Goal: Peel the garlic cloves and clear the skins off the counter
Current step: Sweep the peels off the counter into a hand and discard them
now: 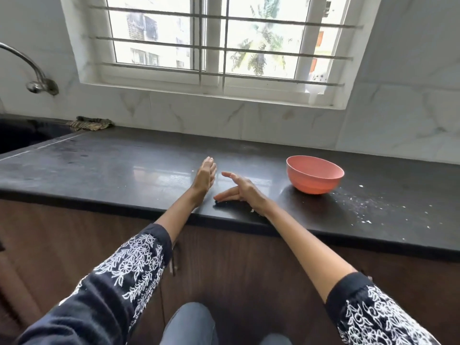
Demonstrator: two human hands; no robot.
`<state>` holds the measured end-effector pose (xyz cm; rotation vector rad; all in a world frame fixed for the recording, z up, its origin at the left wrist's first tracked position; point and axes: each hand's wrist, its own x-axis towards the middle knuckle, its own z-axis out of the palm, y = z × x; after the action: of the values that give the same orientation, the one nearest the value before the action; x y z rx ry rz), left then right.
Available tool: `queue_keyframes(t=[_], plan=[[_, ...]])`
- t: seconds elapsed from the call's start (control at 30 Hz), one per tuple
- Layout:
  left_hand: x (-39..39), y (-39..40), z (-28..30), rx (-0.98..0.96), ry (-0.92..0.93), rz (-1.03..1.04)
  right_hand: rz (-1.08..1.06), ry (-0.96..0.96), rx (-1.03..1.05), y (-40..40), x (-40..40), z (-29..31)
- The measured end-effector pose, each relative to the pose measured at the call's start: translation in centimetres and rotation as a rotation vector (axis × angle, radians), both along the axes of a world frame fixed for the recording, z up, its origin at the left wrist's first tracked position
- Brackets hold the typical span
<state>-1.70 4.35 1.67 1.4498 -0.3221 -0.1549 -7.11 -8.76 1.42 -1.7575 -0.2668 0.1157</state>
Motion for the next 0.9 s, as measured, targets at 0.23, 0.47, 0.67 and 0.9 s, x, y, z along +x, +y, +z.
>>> queue_keyframes(t=[0.23,0.47,0.67,0.9], plan=[[-3.7,-4.4,-0.9,0.021,0.081,-0.158,-0.309,-0.109,0.367,-4.0,-2.3,0.8],[-6.4,-5.3,1.8,-0.162,0.043,-0.144,-0.486,-0.010,0.351,-5.0,-1.9,-0.8],[-5.3,0.7,2.3,-0.582,0.179,-0.226,-0.229,-0.040,0.065,-0.8,-2.9,-0.9],[-9.6,2.8,-5.6,-0.066,0.457,-1.029,-0.235,-0.001,0.189,-0.4,-2.8,1.6]])
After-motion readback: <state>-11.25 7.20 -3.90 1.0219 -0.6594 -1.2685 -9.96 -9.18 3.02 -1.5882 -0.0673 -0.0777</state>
